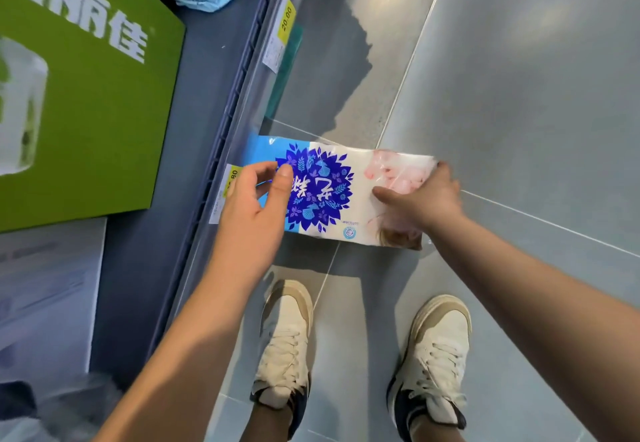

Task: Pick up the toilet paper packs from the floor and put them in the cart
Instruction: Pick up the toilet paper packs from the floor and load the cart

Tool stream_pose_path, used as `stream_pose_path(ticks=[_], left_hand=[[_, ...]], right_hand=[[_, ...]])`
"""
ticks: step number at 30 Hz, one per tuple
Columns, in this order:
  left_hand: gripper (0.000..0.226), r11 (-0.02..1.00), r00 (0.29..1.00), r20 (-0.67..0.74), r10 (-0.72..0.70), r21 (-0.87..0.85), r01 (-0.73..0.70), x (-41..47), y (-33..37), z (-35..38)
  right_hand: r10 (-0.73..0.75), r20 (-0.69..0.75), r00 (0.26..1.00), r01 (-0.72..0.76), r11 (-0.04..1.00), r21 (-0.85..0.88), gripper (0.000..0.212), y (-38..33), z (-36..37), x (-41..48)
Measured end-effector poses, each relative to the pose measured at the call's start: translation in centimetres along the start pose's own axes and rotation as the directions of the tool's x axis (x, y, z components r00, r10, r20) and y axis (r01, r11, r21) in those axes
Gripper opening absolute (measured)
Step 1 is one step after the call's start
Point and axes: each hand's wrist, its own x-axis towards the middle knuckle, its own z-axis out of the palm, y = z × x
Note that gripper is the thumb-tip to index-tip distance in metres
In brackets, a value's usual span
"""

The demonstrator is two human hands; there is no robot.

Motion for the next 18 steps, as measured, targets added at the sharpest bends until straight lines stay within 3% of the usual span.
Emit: stream_pose_path(ticks=[4, 9, 15, 18], left_hand=[[0.052, 1.000, 1.000, -0.008, -0.002, 0.018, 0.002, 0.7, -0.8, 0.4], [0.050, 0.998, 1.000, 0.019, -0.004, 0.056, 0.003, 1.2, -1.7, 1.0], [0.054, 0.985, 0.999, 0.046, -0.026, 0.171, 0.018, 1.3, -2.9, 1.6], [0.064, 0.960, 0.998, 0.060, -0.025, 0.278, 0.008, 1.6, -3.5, 1.8]], right_hand=[[0.012, 0.026, 1.000, -0.012, 1.000, 0.007, 0.105, 1.3, 1.3, 1.5], [-0.035, 0.018, 0.999, 0.034, 0.998, 0.052, 0.097, 2.7, 1.6, 2.2], [-0.053, -0.023, 0.998, 0.053, 0.999, 0.005, 0.113, 9.1, -1.0, 5.6], [-0.026, -0.055, 0.998, 0.026, 1.000, -0.010, 0.095, 11.0, -4.6, 4.9]])
